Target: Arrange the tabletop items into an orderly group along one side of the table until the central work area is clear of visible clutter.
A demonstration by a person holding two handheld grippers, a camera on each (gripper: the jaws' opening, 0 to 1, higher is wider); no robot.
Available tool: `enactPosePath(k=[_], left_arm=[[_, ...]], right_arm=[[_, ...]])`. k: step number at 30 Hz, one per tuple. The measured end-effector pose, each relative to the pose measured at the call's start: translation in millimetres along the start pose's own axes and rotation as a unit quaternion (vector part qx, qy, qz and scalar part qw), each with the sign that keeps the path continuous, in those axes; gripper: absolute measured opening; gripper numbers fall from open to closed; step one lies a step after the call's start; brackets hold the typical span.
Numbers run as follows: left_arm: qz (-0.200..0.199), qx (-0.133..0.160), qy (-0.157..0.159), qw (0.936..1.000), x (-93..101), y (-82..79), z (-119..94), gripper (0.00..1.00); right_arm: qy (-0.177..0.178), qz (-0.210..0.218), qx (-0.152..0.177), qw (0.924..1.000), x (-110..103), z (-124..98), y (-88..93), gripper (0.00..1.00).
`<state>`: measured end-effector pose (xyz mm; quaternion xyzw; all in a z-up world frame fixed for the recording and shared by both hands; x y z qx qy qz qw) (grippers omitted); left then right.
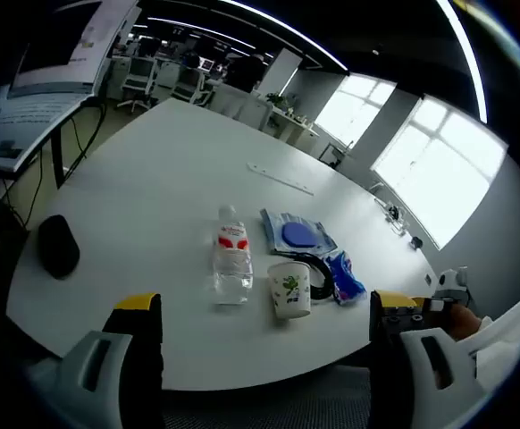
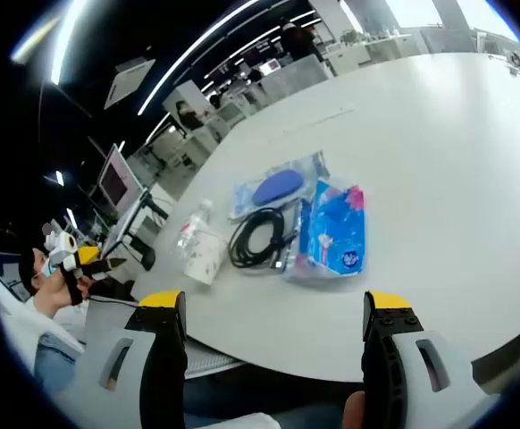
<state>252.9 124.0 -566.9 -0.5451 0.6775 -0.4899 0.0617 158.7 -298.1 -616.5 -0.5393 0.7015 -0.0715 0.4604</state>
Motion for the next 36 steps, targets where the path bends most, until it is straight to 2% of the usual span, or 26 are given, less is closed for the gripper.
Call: enactPosePath(k=[13,36], left_arm=[[-0.001,-0.006,0.003,1.0,-0.5,1.1,2.7,0.99],[-0.002,-0.009,0.004,1.0,-2.0,-1.6,5.0,0.99]], right_arm=[[0.005,0.003,-0.004,1.0,2.9,-2.2,4.5,0.8],[0.001,-0.003,-0.006,1.0,0.8,3.7,-3.3,0.8]])
Point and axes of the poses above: the point that each gripper's makers call its tool centre point, and the gripper's own axes: z roughly forward along the fingers, x roughly to its right, y roughly out of its underside, the point moved 10 cm from there along -z, roughly backward along the fingers, and after that the axes turned 4 degrees about z, right-handed, at the moved point
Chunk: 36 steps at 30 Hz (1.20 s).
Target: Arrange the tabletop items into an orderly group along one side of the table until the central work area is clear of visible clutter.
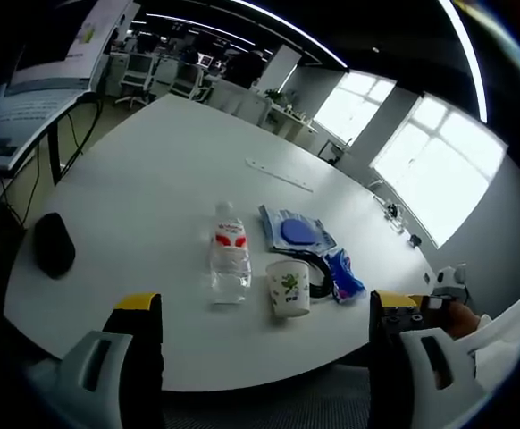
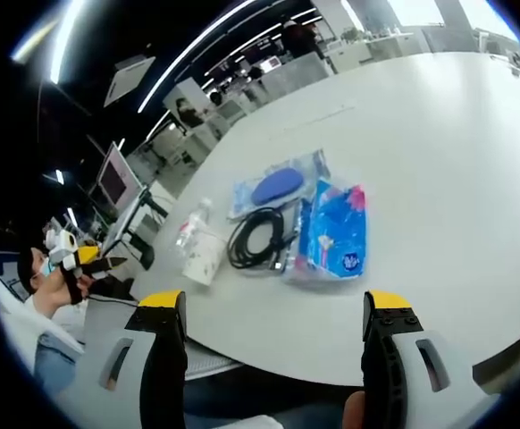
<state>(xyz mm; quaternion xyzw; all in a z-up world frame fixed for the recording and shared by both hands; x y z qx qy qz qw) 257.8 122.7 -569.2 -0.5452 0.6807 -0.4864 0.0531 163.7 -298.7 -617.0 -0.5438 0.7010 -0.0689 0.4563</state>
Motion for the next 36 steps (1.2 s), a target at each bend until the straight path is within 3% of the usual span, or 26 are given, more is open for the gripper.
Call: enactPosePath(k=[23,36], left_arm=[[-0.011,-0.003,0.003,0.9999,2.2,0.2,4,0.99],[0.0,-0.01,0.009,0.9999,-5.4,-5.4,7,0.99]], right_arm=[[0.008,0.002,-0.003,1.0,0,-10,-4.8,0.8],[0.017,0.013,-0.001,0.9998,-1,-11,12.5,0.8]])
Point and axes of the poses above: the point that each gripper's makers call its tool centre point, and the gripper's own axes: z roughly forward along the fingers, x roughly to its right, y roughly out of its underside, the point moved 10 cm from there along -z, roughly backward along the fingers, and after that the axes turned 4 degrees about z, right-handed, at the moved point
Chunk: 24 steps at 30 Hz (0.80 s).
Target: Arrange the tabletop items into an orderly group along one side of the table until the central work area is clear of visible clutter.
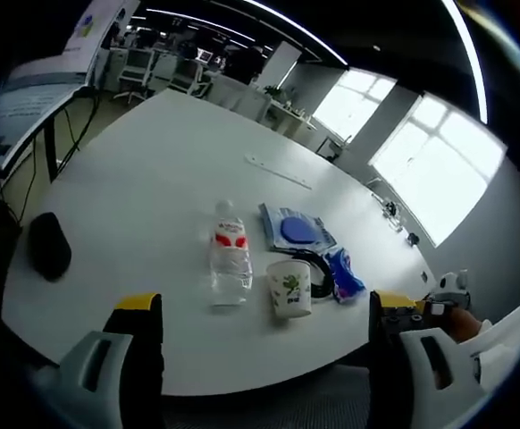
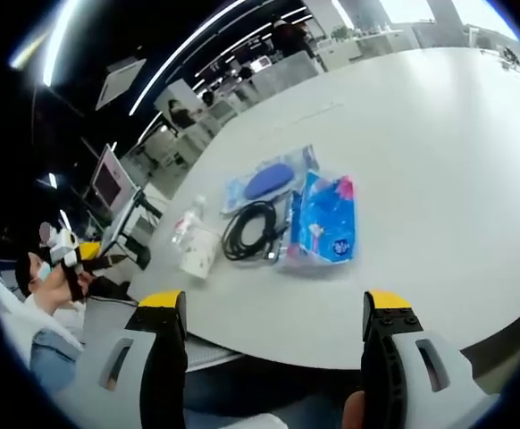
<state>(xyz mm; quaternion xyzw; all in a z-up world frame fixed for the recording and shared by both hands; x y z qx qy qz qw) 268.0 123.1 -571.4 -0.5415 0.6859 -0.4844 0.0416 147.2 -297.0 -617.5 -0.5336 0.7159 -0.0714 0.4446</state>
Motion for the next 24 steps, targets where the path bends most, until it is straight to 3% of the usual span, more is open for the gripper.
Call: enactPosePath(k=[16,24], left_arm=[[0.012,-0.05,0.025,0.9984,0.3,-4.7,42,0.94],[0.023,-0.078,0.022,0.9965,-3.1,-11.8,60,0.93]], right_arm=[[-0.003,-0.001,0.004,1.0,-17,-2,9.4,0.8],[-0.002,0.007,0.006,1.0,-19,-4,14.5,0.79]])
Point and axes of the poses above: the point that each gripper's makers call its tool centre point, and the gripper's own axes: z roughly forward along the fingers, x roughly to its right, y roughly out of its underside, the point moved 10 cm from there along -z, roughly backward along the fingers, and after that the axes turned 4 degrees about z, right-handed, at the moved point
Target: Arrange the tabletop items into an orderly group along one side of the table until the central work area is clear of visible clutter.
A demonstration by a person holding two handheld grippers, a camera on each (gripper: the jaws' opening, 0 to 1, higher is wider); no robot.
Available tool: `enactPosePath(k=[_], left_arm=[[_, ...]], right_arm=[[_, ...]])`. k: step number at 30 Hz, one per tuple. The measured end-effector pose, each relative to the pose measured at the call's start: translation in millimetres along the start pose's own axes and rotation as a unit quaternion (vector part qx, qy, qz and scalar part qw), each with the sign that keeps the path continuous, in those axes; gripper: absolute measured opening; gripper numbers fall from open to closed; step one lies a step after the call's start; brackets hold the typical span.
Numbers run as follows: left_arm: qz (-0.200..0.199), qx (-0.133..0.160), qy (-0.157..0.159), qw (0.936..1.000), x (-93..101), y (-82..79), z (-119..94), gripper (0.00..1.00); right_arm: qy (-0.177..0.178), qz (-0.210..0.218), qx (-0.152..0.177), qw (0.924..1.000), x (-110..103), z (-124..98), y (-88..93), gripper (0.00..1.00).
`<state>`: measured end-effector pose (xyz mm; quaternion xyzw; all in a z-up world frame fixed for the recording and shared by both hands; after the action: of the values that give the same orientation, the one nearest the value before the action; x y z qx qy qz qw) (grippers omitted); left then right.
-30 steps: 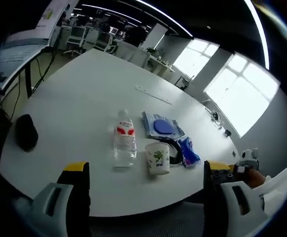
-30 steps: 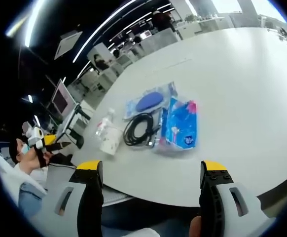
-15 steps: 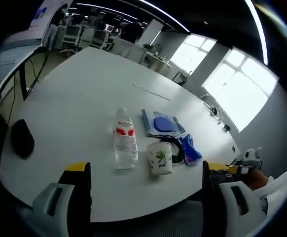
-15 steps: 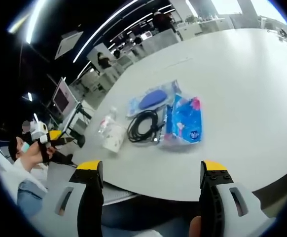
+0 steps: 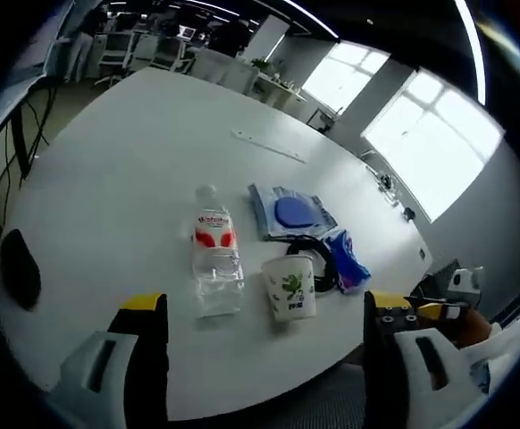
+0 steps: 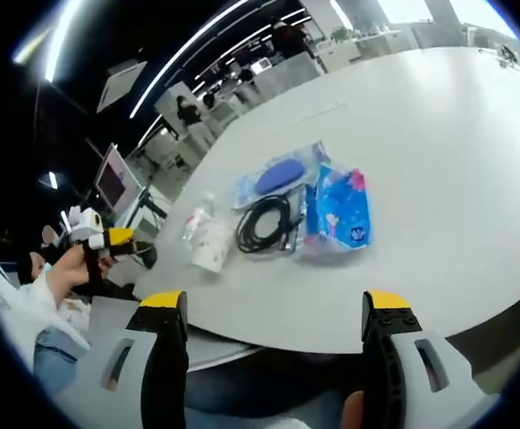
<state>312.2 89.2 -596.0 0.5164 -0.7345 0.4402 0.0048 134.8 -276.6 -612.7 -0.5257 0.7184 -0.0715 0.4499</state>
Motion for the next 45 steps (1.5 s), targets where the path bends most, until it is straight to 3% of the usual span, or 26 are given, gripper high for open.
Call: enactPosePath(k=[7,14,21,45], left_arm=[[0.003,-0.013,-0.023,0.9997,-9.6,-7.7,17,0.9],[0.006,-0.023,-0.032,0.9992,-6.0,-14.9,31,0.88],[0.005,-0.045,-0.034,0.9984,-11.3,-15.7,46,0.87],[-0.02,-0.07,-0.065,0.9952,-25.7,-20.6,84,0.83]], right_arm=[[0.002,0.006,0.002,1.0,-2,-2,5.1,0.79],[0.006,0.008,0.001,1.0,-2,-4,6.2,0.79],[0.011,0.012,0.005,0.9999,1,-8,5.7,0.78],[0.016,0.017,-0.012,0.9997,0,-4,6.0,0.77]])
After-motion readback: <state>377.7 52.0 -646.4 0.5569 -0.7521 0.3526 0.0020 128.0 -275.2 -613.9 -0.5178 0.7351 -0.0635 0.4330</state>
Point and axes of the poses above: the point that each gripper's makers call its tool centre point, and the gripper's own axes: z roughly forward along the fingers, x roughly to its right, y roughly out of its underside, the point moved 10 cm from there along -z, roughly backward along the fingers, and after that the axes turned 4 degrees about z, right-handed, at the moved point
